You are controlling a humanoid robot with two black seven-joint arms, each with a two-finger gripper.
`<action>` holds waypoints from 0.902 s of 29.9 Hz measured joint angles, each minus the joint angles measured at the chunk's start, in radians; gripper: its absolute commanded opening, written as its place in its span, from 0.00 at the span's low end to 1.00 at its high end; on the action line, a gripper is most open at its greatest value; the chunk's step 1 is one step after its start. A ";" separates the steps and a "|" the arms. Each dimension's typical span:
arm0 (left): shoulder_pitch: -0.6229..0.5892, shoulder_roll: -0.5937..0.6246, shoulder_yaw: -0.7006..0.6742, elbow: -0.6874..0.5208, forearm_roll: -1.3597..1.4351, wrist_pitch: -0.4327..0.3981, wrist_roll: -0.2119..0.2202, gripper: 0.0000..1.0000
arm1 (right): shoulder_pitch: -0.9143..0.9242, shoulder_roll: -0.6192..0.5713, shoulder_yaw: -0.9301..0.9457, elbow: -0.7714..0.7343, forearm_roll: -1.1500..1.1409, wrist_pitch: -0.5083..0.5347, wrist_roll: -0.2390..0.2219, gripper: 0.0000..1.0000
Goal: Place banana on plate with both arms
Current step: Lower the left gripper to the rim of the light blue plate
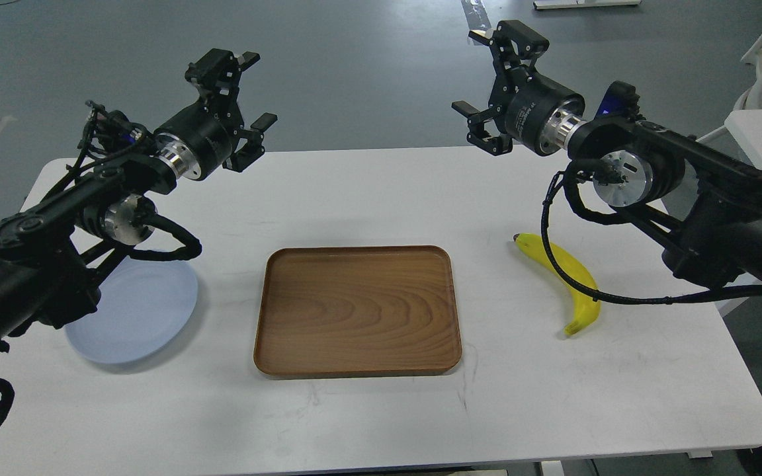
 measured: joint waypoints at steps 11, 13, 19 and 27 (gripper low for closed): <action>-0.002 0.123 0.149 -0.045 0.787 0.194 -0.037 0.98 | 0.037 -0.011 0.001 0.005 0.000 0.003 0.000 1.00; -0.003 0.169 0.222 -0.044 0.842 0.197 -0.091 0.98 | 0.049 -0.012 0.001 0.005 0.000 0.004 0.000 1.00; -0.008 0.294 0.405 -0.038 0.915 0.220 -0.113 0.98 | 0.099 -0.009 0.002 0.003 0.000 0.006 0.001 1.00; 0.121 0.436 0.435 -0.042 0.911 0.308 -0.178 0.98 | 0.206 0.000 -0.003 -0.004 0.000 0.002 0.001 1.00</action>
